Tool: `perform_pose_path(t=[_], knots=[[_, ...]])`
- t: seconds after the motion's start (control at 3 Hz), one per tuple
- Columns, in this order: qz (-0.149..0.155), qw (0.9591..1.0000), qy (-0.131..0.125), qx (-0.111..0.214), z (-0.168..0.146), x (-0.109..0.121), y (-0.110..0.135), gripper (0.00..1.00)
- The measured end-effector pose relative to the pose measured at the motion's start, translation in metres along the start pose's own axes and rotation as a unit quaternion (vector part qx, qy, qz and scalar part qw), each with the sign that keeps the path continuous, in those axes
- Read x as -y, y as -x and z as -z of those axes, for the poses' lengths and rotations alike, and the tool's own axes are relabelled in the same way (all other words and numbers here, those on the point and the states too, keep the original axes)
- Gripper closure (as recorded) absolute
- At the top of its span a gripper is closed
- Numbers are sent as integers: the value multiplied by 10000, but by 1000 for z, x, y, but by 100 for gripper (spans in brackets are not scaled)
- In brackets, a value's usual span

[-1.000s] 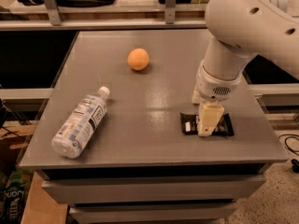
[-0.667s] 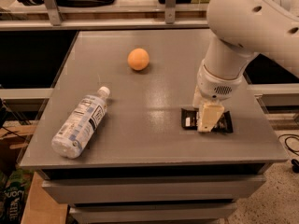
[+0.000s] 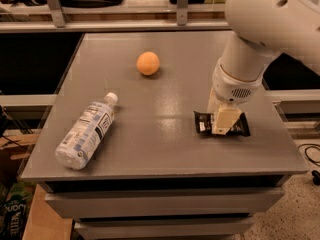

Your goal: Move rxbar chocolate near orange

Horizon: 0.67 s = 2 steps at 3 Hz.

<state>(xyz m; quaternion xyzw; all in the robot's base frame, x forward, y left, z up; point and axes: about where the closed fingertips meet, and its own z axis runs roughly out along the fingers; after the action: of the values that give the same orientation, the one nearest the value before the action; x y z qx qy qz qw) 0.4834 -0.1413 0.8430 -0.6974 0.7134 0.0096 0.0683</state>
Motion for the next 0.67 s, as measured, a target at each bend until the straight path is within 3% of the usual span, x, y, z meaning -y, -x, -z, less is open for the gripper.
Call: perform_pose_path(t=[0.67], knots=[[133, 9984, -536, 92, 47, 13, 10, 100]])
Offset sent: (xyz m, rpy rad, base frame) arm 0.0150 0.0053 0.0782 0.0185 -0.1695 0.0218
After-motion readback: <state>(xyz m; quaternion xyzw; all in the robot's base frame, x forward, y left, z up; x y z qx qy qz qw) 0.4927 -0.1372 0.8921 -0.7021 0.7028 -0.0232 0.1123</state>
